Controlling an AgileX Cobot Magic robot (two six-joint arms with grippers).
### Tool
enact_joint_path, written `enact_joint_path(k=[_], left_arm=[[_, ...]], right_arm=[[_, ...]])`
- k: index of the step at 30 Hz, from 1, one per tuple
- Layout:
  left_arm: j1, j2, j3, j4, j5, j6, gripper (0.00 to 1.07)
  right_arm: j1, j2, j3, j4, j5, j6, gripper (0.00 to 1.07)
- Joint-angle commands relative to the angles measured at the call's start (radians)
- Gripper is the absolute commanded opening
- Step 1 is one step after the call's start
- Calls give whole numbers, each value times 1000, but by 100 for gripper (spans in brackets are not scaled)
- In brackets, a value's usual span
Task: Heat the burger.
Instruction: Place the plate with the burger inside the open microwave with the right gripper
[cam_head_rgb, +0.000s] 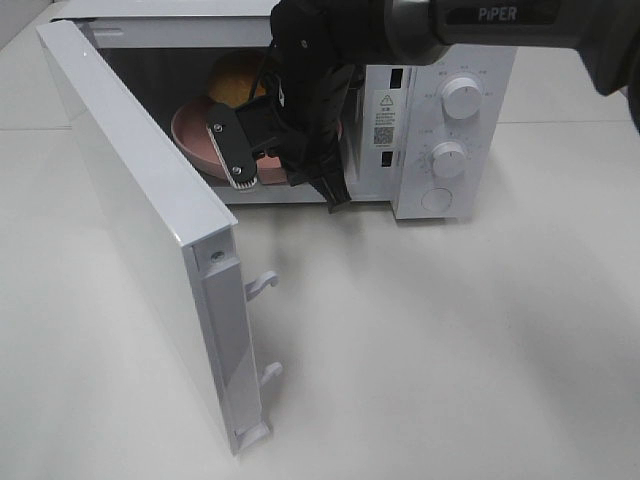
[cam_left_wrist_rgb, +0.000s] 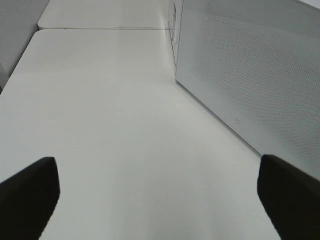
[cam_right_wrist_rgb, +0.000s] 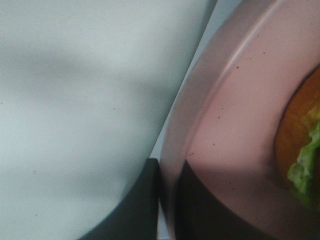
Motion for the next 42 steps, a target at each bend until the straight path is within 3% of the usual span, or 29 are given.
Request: enact_joint_path(k=[1,17,42], left_arm=[[-5,-17,1,-1,-7,-5,105],[-5,-17,1,2,-7,-5,105],[-5,-17,1,2,-7,-5,105]], right_arm=[[-2,7,-53,-8,-38,-11,0],[-15,142,-265,-10,-4,-24,0],[-48,168,-279,-1,-47,-20,0]])
